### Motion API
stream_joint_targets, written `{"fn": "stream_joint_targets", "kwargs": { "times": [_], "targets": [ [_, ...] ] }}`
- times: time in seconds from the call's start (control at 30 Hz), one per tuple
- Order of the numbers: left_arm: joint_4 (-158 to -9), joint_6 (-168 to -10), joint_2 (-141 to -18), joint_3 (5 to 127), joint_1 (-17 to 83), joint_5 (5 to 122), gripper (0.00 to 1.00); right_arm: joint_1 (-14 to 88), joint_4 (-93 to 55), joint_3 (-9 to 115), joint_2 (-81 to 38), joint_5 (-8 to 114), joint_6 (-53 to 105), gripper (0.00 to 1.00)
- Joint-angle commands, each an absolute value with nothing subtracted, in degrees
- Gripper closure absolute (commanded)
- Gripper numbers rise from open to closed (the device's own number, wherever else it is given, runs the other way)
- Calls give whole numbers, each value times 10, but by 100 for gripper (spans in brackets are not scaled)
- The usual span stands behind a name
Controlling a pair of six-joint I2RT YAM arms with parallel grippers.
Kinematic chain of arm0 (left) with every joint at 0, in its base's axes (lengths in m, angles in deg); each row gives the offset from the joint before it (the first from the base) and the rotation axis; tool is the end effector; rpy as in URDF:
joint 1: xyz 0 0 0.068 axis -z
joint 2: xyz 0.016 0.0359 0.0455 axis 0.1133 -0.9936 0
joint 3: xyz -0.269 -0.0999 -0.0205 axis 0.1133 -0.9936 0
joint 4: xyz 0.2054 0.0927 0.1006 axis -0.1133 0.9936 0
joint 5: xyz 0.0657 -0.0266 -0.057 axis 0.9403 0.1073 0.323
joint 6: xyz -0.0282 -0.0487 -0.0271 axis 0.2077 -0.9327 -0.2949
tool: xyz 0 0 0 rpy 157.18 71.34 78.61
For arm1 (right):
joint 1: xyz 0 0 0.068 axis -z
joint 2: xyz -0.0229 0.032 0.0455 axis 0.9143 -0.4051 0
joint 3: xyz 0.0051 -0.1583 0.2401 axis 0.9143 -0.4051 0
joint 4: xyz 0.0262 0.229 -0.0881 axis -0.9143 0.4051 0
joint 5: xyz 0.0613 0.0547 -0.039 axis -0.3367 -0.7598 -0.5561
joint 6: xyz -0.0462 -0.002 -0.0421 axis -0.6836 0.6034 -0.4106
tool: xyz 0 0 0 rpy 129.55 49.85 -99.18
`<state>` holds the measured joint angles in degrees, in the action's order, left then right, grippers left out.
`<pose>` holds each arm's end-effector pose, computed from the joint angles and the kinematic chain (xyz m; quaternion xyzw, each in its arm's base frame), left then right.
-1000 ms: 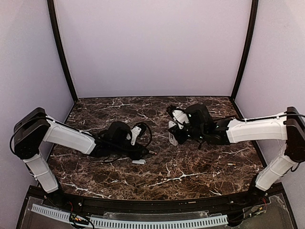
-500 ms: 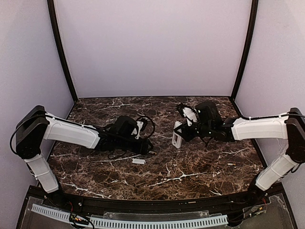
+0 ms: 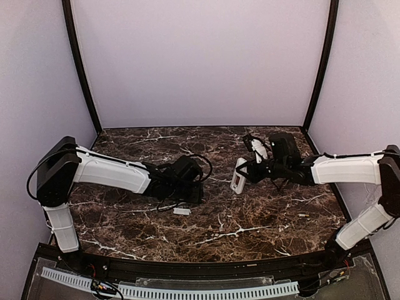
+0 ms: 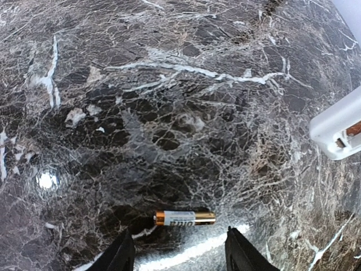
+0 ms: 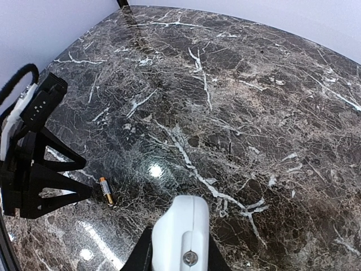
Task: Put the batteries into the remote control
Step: Pick up the battery from the center of the board.
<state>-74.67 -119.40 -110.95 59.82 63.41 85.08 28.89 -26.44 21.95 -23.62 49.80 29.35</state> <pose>0.2246 -0.3246 0.1882 0.0812 0.9235 -0.2021 0.3156 0.2383 0.1920 0.2331 -0.2483 0.8335 0.2687 0.4141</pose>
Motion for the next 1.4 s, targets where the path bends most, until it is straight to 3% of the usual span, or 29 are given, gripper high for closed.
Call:
{"fn": "stream_joint_targets", "kwargs": {
  "times": [0.0, 0.17, 0.37, 0.7, 1.37],
  "targets": [
    [-716, -1146, -1113, 615, 640, 872, 44, 306, -298, 207, -218, 451, 309, 100],
    [-752, -868, -1083, 603, 633, 789, 37, 324, -307, 194, -206, 404, 316, 100],
    [-680, -682, -1071, 630, 582, 659, 36, 355, -309, 177, -185, 332, 323, 100],
    [-654, -492, -1103, 651, 556, 590, 56, 395, -310, 173, -219, 223, 393, 100],
    [-561, -358, -1206, 755, 510, 455, 77, 409, -334, 167, -262, 183, 429, 100]
  ]
}}
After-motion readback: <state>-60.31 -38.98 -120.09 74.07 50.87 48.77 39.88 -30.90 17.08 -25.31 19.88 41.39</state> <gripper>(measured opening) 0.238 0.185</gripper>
